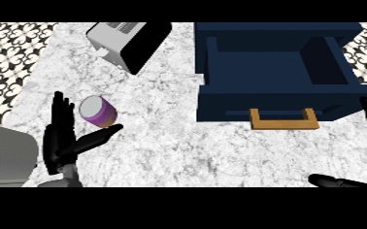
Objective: Pick up the can, place it into the drawer and close the drawer
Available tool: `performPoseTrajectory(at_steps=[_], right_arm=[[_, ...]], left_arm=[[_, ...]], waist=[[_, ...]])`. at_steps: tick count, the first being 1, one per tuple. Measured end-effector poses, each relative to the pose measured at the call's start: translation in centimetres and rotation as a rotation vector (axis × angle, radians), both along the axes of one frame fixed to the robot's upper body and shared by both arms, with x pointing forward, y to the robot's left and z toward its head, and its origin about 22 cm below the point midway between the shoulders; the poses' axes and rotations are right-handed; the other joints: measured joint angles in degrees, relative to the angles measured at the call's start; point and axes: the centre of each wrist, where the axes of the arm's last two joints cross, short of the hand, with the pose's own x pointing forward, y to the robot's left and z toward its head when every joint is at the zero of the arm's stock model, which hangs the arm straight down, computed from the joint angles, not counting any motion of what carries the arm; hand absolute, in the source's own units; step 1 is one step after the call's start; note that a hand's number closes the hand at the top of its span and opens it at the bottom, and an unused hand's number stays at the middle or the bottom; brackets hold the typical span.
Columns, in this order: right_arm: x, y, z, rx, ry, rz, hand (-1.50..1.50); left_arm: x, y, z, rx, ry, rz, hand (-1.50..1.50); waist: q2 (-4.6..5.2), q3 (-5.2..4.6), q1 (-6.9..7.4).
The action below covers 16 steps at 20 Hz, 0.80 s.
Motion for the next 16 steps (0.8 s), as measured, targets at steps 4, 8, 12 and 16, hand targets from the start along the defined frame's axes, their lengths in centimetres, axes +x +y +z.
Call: performPoseTrajectory(at_steps=[4,8,12,16], right_arm=[[-0.3,-0.1,0.6,0.002,-0.002,0.004,-1.50],[-0.3,-0.4,1.1,0.002,0.003,0.002,-1.50],[-0.6,-0.6,0.8,0.001,0.002,-0.002,-1.50],[-1.3,-0.8,0.4,-0.006,-0.002,-0.002,-1.50]], left_arm=[[0.1,0.7,-2.5,-0.006,0.012,0.028,-1.50],[0.3,1.7,-4.2,-0.018,0.024,0.037,-1.50],[0.6,2.4,-6.1,-0.025,0.041,0.042,-1.50],[0.9,3.0,-7.6,-0.040,0.045,0.050,-1.50]], waist=[[0.01,0.01,-0.01],[0.01,0.00,0.00],[0.02,0.00,-0.04],[0.03,0.00,-0.13]])
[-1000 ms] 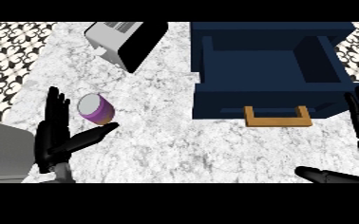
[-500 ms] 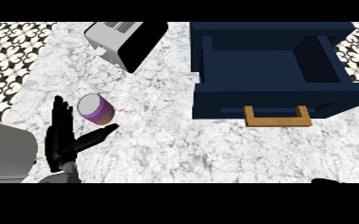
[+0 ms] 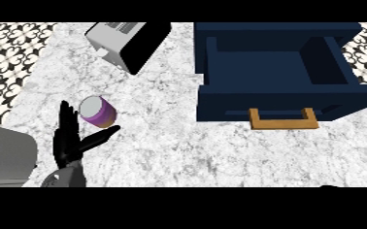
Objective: Pick up the can, place it into the drawer and close the drawer
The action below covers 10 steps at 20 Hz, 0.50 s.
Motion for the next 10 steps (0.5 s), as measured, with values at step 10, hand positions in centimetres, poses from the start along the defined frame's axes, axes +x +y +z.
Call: performPoseTrajectory(at_steps=[10], right_arm=[[0.3,0.1,0.8,-0.002,-0.004,0.004,-1.50]], left_arm=[[0.5,1.0,-3.3,-0.026,0.018,0.018,-1.50]], waist=[[0.05,-0.01,-0.08]])
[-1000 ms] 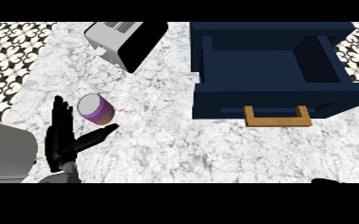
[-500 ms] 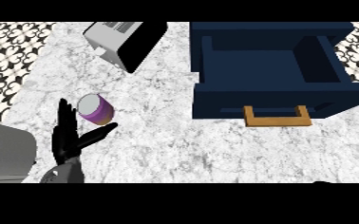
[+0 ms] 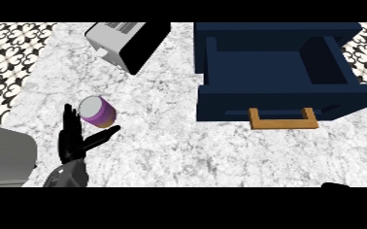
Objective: Pick up the can, place it into the drawer and close the drawer
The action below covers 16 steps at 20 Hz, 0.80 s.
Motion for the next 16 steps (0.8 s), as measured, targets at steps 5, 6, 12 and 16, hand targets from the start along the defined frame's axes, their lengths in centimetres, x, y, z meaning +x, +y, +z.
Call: performPoseTrajectory(at_steps=[5,6,12,16], right_arm=[[0.3,0.1,1.0,0.001,0.001,-0.001,-1.50],[0.4,0.0,0.9,0.000,0.002,-0.004,-1.50],[0.2,0.0,0.9,-0.010,-0.007,0.005,-1.50],[0.1,0.1,1.3,-0.013,-0.010,-0.005,-1.50]], left_arm=[[1.0,0.8,-0.3,0.003,-0.017,-0.015,-1.50],[1.4,0.8,-0.2,0.006,-0.022,-0.019,-1.50],[2.7,0.8,0.1,-0.015,-0.033,-0.101,-1.50],[3.7,0.5,0.6,-0.041,-0.053,-0.156,1.50]], waist=[[0.06,-0.02,-0.15],[0.06,-0.03,-0.17],[0.22,-0.06,-0.59],[0.20,-0.06,-0.53]])
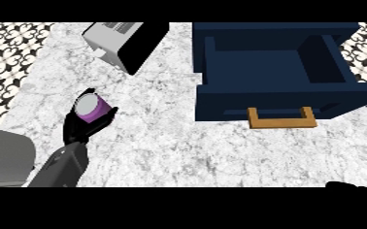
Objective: Pick up the can, place it into the drawer and close the drawer
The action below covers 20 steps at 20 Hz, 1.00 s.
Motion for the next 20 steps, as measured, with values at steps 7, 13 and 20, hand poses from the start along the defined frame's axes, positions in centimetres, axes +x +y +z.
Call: performPoseTrajectory(at_steps=[7,13,20], right_arm=[[0.6,0.0,0.0,-0.009,-0.007,0.002,-1.50],[0.3,-0.1,0.3,-0.014,-0.017,-0.005,-1.50],[0.0,-0.4,0.8,-0.024,-0.022,-0.018,-1.50]], left_arm=[[1.8,-0.7,1.1,-0.040,-0.053,-0.052,1.50],[3.3,-2.4,1.9,-0.047,-0.108,-0.132,1.50],[5.2,-8.0,2.7,-0.073,-0.137,-0.302,1.50]], waist=[[0.12,-0.02,-0.25],[0.10,-0.01,-0.29],[-0.06,0.04,-0.06]])
